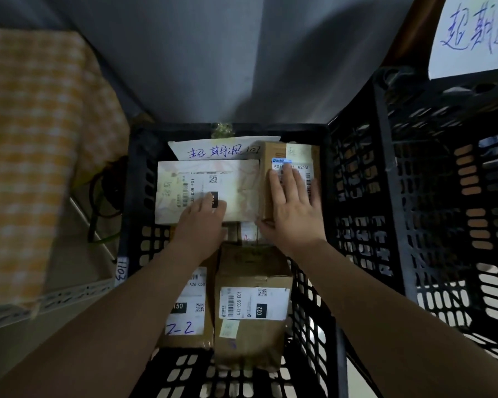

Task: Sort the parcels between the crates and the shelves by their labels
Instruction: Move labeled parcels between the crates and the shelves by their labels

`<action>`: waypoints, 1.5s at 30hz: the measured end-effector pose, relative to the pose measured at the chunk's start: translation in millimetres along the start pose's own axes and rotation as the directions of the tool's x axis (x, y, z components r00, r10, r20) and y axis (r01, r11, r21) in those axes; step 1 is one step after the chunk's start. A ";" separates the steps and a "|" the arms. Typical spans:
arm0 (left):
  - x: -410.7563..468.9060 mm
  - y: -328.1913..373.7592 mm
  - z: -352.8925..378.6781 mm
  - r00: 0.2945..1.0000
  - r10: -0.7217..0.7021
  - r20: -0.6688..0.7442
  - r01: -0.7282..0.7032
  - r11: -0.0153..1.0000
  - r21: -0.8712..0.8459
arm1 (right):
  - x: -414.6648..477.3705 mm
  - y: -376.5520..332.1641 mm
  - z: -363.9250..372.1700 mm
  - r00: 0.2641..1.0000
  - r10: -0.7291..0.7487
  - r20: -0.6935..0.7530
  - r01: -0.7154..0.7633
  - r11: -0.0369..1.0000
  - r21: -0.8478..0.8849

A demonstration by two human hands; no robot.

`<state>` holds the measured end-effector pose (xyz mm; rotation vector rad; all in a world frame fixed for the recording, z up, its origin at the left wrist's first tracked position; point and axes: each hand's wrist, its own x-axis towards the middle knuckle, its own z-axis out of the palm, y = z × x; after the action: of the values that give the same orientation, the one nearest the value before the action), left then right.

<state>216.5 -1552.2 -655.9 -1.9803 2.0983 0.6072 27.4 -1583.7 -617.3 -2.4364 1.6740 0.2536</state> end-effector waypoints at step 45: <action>-654.8 216.0 -232.3 0.285 -0.552 -0.784 0.738 0.648 -0.188 | -403.1 -148.3 -349.6 0.259 -0.843 -0.473 0.942 0.328 -0.070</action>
<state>92.7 -1050.6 -143.6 -2.9761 1.1784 -0.8112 37.8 -1250.0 -175.5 -2.8905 0.0156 -0.6717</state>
